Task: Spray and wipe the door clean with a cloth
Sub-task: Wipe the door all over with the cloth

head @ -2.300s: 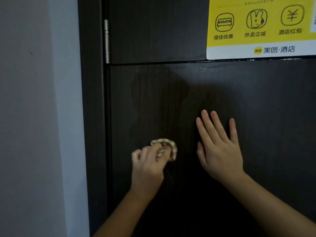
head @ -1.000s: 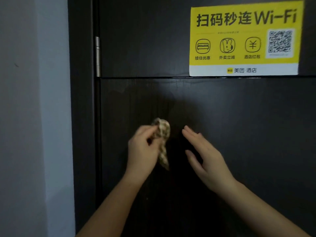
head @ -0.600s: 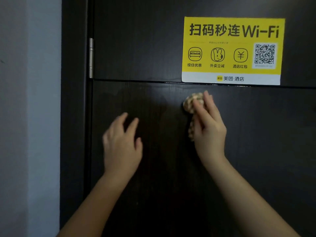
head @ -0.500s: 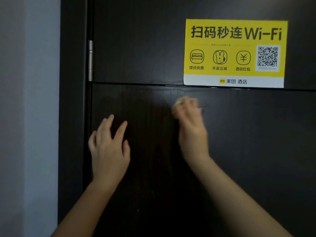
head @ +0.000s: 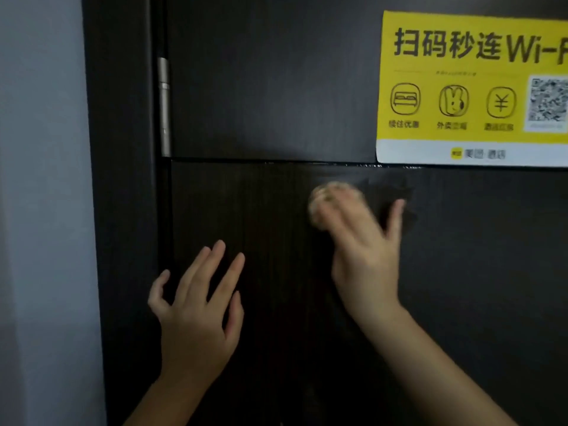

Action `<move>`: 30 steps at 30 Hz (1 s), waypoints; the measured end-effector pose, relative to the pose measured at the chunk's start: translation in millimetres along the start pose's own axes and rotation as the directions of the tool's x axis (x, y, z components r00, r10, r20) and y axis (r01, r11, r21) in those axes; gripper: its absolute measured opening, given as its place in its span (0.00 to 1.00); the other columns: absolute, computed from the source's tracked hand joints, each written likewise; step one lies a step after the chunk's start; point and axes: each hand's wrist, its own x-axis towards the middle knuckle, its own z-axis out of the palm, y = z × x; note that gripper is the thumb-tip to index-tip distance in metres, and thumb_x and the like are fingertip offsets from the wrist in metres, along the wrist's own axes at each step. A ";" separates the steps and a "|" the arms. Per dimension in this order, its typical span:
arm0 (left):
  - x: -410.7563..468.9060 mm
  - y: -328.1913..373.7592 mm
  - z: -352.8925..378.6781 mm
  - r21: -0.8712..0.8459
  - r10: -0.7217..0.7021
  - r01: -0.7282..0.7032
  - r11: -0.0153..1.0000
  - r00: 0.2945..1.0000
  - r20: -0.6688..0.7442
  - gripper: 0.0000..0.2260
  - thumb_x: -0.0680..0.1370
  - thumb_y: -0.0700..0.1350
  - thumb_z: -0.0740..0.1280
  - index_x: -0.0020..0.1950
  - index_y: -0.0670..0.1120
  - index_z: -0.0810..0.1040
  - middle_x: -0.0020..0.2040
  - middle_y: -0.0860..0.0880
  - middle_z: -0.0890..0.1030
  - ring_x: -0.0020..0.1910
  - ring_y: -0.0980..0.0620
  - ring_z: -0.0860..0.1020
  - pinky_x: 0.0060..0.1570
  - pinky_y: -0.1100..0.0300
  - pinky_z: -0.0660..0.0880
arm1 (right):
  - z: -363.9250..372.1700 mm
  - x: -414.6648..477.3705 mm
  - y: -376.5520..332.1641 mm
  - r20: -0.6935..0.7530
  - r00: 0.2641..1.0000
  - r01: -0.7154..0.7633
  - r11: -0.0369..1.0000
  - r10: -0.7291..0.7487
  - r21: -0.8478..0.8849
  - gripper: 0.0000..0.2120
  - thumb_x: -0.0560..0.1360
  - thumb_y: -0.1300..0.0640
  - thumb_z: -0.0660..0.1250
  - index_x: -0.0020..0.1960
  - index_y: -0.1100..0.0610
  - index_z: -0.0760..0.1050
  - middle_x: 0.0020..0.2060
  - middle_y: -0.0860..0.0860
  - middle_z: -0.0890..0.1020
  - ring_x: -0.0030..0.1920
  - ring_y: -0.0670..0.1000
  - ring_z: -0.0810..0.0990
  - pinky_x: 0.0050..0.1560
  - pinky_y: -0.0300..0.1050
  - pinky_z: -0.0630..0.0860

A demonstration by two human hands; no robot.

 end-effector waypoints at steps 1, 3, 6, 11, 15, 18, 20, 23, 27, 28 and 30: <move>2.9 -1.3 0.0 -0.001 -0.001 0.001 1.000 1.000 0.008 0.22 0.74 0.47 0.59 0.70 0.51 0.68 0.72 0.47 0.67 0.70 0.50 0.65 0.66 0.42 0.54 | 0.5 11.1 -0.5 -0.030 0.994 -0.108 0.994 0.108 0.017 0.22 0.75 0.68 0.57 0.66 0.56 0.75 0.68 0.53 0.74 0.71 0.51 0.68 0.73 0.68 0.46; 4.7 -2.8 -0.7 0.011 -0.002 0.001 1.000 0.999 0.035 0.23 0.74 0.46 0.59 0.70 0.51 0.68 0.72 0.47 0.67 0.71 0.50 0.65 0.67 0.42 0.52 | 2.0 9.5 -15.9 0.052 0.998 -0.040 0.997 0.036 0.067 0.20 0.78 0.66 0.56 0.66 0.56 0.75 0.68 0.54 0.74 0.71 0.52 0.68 0.73 0.68 0.46; 2.2 -4.6 -4.7 0.053 0.018 -0.022 0.998 0.996 0.086 0.24 0.75 0.46 0.60 0.72 0.51 0.66 0.74 0.46 0.64 0.73 0.50 0.62 0.70 0.39 0.47 | -12.1 -15.7 -15.5 0.195 0.965 0.164 0.984 -0.174 0.066 0.19 0.82 0.60 0.52 0.67 0.53 0.74 0.69 0.51 0.74 0.72 0.50 0.67 0.72 0.70 0.47; -18.7 -5.6 -6.6 0.186 -0.053 0.004 0.983 0.964 0.260 0.28 0.79 0.55 0.54 0.78 0.50 0.53 0.79 0.44 0.50 0.78 0.45 0.49 0.70 0.33 0.41 | -26.3 -49.9 5.2 0.192 0.981 0.028 0.999 -0.033 0.030 0.23 0.75 0.66 0.59 0.68 0.54 0.73 0.70 0.52 0.72 0.73 0.51 0.64 0.72 0.69 0.47; -29.7 0.8 -16.1 0.270 -0.106 -0.003 0.963 0.916 0.386 0.34 0.77 0.63 0.51 0.79 0.50 0.46 0.79 0.43 0.44 0.78 0.44 0.44 0.70 0.33 0.42 | -45.2 -95.4 28.8 0.294 0.905 0.305 0.951 -0.307 0.054 0.22 0.77 0.63 0.59 0.69 0.52 0.73 0.70 0.50 0.72 0.72 0.51 0.67 0.70 0.72 0.51; -53.7 12.6 -22.7 0.300 -0.139 -0.004 0.954 0.882 0.451 0.38 0.76 0.65 0.57 0.79 0.49 0.48 0.79 0.41 0.46 0.77 0.42 0.46 0.70 0.31 0.47 | -46.8 -104.7 23.1 0.278 0.959 0.048 0.999 -0.053 0.024 0.24 0.75 0.65 0.61 0.69 0.53 0.72 0.71 0.52 0.71 0.74 0.52 0.64 0.72 0.70 0.44; -73.8 19.5 -25.1 0.346 -0.177 -0.005 0.938 0.853 0.492 0.43 0.73 0.65 0.65 0.79 0.48 0.50 0.78 0.40 0.48 0.77 0.41 0.49 0.69 0.31 0.52 | -43.1 -130.6 7.1 0.393 0.849 0.325 0.936 -0.353 0.139 0.22 0.77 0.61 0.58 0.70 0.53 0.71 0.71 0.53 0.70 0.74 0.53 0.64 0.72 0.69 0.42; -96.8 25.6 -27.7 0.409 -0.253 0.029 0.912 0.825 0.506 0.48 0.68 0.64 0.71 0.79 0.47 0.50 0.78 0.39 0.49 0.77 0.40 0.51 0.68 0.31 0.54 | -45.8 -125.8 18.7 0.440 0.707 0.536 0.825 -0.554 0.178 0.21 0.78 0.59 0.57 0.71 0.52 0.70 0.71 0.52 0.70 0.73 0.52 0.65 0.72 0.68 0.42; -123.5 38.7 -26.7 0.405 -0.320 0.127 0.905 0.832 0.454 0.50 0.68 0.61 0.73 0.79 0.48 0.46 0.78 0.40 0.47 0.77 0.42 0.49 0.69 0.32 0.51 | -42.6 -142.2 -6.3 0.420 0.858 0.272 0.955 -0.295 0.114 0.24 0.75 0.61 0.63 0.71 0.52 0.69 0.72 0.52 0.68 0.75 0.53 0.61 0.73 0.68 0.42; -133.9 41.6 -25.6 0.389 -0.339 0.166 0.906 0.833 0.436 0.50 0.68 0.61 0.72 0.79 0.48 0.45 0.78 0.41 0.46 0.77 0.43 0.48 0.69 0.33 0.50 | -41.5 -169.1 -15.1 0.448 0.804 0.355 0.920 -0.392 0.168 0.26 0.74 0.60 0.65 0.72 0.52 0.68 0.73 0.52 0.67 0.75 0.53 0.59 0.72 0.68 0.44; -157.8 44.6 -23.1 0.354 -0.365 0.215 0.910 0.821 0.440 0.49 0.69 0.60 0.73 0.79 0.48 0.46 0.79 0.43 0.46 0.77 0.45 0.48 0.69 0.32 0.49 | -44.6 -217.6 -18.1 0.533 0.599 0.572 0.785 -0.598 0.237 0.30 0.72 0.55 0.70 0.73 0.51 0.66 0.74 0.51 0.65 0.76 0.52 0.57 0.70 0.67 0.47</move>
